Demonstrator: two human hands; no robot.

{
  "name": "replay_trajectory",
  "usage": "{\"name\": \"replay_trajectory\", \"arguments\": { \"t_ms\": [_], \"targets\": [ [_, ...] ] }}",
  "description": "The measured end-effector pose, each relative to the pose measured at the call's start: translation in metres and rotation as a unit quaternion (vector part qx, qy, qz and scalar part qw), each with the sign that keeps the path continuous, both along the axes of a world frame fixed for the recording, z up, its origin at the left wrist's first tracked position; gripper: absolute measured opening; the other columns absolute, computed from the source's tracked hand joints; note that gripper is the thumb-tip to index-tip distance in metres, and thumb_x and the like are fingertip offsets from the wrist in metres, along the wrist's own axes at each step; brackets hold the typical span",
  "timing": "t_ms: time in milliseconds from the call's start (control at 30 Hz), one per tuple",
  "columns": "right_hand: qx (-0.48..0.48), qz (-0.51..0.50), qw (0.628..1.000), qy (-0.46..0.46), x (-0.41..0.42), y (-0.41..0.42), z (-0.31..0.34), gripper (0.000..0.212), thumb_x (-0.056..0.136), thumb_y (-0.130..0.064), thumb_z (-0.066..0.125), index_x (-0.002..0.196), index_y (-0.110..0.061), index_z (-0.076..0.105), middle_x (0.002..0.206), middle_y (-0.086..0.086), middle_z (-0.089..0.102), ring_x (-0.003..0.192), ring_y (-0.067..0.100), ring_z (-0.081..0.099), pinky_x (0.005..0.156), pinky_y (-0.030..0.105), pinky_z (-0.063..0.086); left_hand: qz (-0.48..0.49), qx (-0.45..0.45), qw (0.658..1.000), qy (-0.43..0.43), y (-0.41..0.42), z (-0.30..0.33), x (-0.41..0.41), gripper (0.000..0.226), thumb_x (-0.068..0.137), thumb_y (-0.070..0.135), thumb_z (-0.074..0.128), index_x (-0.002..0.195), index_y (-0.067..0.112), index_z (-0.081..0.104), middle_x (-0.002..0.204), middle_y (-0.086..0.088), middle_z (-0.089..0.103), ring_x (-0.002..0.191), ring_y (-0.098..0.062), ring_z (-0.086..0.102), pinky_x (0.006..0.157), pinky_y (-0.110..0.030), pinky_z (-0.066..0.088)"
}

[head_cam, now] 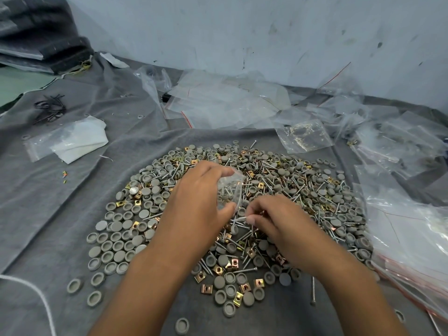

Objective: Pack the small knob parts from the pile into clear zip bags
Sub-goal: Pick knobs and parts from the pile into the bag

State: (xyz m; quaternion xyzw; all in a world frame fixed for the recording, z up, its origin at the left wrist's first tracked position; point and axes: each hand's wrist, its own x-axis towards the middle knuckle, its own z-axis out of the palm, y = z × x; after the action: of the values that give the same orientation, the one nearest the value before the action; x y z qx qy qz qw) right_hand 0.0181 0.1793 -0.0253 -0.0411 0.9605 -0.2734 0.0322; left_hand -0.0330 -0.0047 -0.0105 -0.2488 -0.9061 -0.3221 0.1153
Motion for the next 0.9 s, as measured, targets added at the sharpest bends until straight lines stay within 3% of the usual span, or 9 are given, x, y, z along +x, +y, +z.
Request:
{"name": "replay_trajectory", "arguments": {
  "t_ms": [133, 200, 400, 567, 767, 833, 900],
  "targets": [
    [-0.183, -0.030, 0.980, 0.066, 0.003, 0.005, 0.013, 0.012, 0.095, -0.052, 0.051, 0.094, -0.044, 0.059, 0.083, -0.016, 0.063, 0.063, -0.001, 0.051, 0.059, 0.014, 0.043, -0.002, -0.007, 1.000, 0.001, 0.000, 0.000, 0.000, 0.058, 0.080, 0.034, 0.077, 0.133, 0.034, 0.054, 0.113, 0.027, 0.042, 0.095, 0.003, 0.043, 0.097, -0.020, 0.042],
    [-0.225, -0.040, 0.966, 0.122, 0.004, 0.003, 0.016, 0.016, 0.094, -0.051, 0.051, 0.094, -0.040, 0.063, 0.078, -0.015, 0.062, 0.063, 0.000, 0.052, 0.057, 0.013, 0.042, -0.002, -0.009, 1.000, 0.003, 0.000, 0.000, 0.000, 0.058, 0.081, 0.034, 0.078, 0.133, 0.034, 0.054, 0.112, 0.028, 0.042, 0.097, 0.005, 0.043, 0.098, -0.020, 0.041],
    [-0.099, -0.037, 0.949, 0.295, 0.001, -0.019, 0.015, 0.013, 0.094, -0.031, 0.068, 0.102, -0.024, 0.075, 0.094, -0.017, 0.068, 0.086, -0.003, 0.063, 0.077, 0.008, 0.045, -0.012, -0.007, 1.000, 0.011, 0.002, 0.001, 0.002, 0.054, 0.080, 0.038, 0.074, 0.131, 0.031, 0.057, 0.110, 0.026, 0.042, 0.092, 0.004, 0.038, 0.095, -0.023, 0.042],
    [-0.070, -0.068, 0.945, 0.313, -0.002, -0.030, 0.008, 0.017, 0.085, -0.030, 0.080, 0.095, -0.023, 0.069, 0.084, -0.016, 0.064, 0.078, 0.001, 0.060, 0.072, 0.010, 0.046, -0.011, -0.009, 1.000, 0.013, 0.003, 0.000, 0.002, 0.052, 0.082, 0.035, 0.073, 0.131, 0.030, 0.057, 0.111, 0.026, 0.042, 0.093, 0.005, 0.039, 0.095, -0.023, 0.042],
    [-0.138, -0.107, 0.931, 0.321, -0.003, -0.032, 0.009, 0.016, 0.085, -0.025, 0.081, 0.095, -0.025, 0.069, 0.085, -0.020, 0.066, 0.084, -0.001, 0.066, 0.072, 0.007, 0.048, -0.012, -0.007, 1.000, 0.012, 0.003, 0.000, 0.001, 0.051, 0.082, 0.033, 0.075, 0.131, 0.029, 0.058, 0.111, 0.024, 0.045, 0.091, 0.004, 0.040, 0.093, -0.021, 0.042],
    [-0.134, -0.126, 0.940, 0.286, -0.002, -0.022, 0.011, 0.012, 0.088, -0.028, 0.077, 0.094, -0.029, 0.067, 0.083, -0.021, 0.065, 0.084, -0.003, 0.065, 0.070, 0.006, 0.048, -0.007, -0.008, 1.000, 0.015, 0.002, 0.000, 0.000, 0.054, 0.081, 0.032, 0.078, 0.130, 0.029, 0.058, 0.108, 0.026, 0.043, 0.090, 0.006, 0.038, 0.094, -0.018, 0.039],
    [-0.089, -0.135, 0.970, 0.184, -0.001, -0.009, 0.011, 0.010, 0.088, -0.037, 0.074, 0.094, -0.038, 0.065, 0.083, -0.023, 0.064, 0.079, -0.007, 0.063, 0.070, 0.010, 0.052, -0.004, -0.009, 1.000, 0.013, 0.001, 0.000, 0.001, 0.056, 0.080, 0.031, 0.080, 0.131, 0.031, 0.057, 0.106, 0.027, 0.041, 0.089, 0.007, 0.037, 0.094, -0.016, 0.036]
  ]
}}
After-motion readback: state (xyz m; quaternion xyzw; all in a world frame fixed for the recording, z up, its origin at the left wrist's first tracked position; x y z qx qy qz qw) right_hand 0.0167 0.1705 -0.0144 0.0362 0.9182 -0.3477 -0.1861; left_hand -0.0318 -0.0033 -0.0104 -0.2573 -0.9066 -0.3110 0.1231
